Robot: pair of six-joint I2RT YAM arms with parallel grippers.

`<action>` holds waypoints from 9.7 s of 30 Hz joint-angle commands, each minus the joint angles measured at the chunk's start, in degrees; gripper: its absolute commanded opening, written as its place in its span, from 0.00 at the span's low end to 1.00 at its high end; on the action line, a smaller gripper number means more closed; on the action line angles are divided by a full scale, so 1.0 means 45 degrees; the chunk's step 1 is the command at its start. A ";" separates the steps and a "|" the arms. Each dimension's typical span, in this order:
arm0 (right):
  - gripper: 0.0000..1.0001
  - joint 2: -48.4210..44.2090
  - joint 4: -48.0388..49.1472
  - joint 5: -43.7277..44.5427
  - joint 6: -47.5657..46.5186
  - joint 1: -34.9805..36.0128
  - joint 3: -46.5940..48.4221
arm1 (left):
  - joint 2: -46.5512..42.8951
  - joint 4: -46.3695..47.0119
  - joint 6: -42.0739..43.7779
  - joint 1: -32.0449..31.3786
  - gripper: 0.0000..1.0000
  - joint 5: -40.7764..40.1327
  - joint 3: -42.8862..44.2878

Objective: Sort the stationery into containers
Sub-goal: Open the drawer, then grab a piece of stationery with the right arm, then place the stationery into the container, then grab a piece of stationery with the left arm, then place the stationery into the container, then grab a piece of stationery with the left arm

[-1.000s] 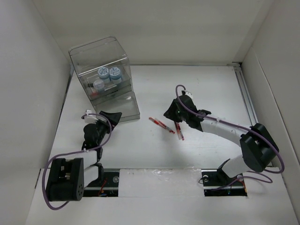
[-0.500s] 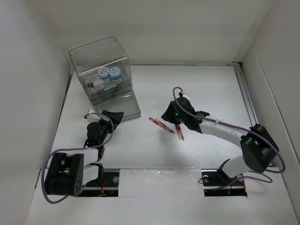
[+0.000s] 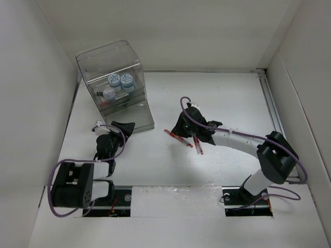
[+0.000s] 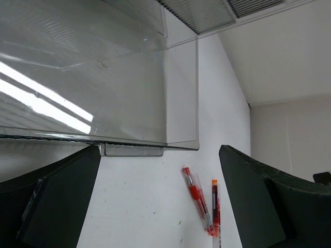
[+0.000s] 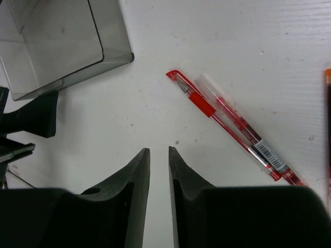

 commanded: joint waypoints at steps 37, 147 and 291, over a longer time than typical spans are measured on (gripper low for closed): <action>0.68 -0.0141 -0.0450 0.1235 -0.0197 0.0208 -0.0176 | -0.4610 -0.8675 0.2070 -0.4637 0.99 -0.5747 0.2317; 0.00 0.2922 -0.0568 -0.1497 0.0542 0.1105 0.5796 | -0.9104 -1.1448 0.4746 -0.8211 0.85 -0.7116 0.4875; 0.56 -0.8189 -0.0783 -0.1166 0.1347 -0.6434 -0.3535 | 0.8492 -1.1899 0.4279 -1.3601 0.29 -0.8620 1.4152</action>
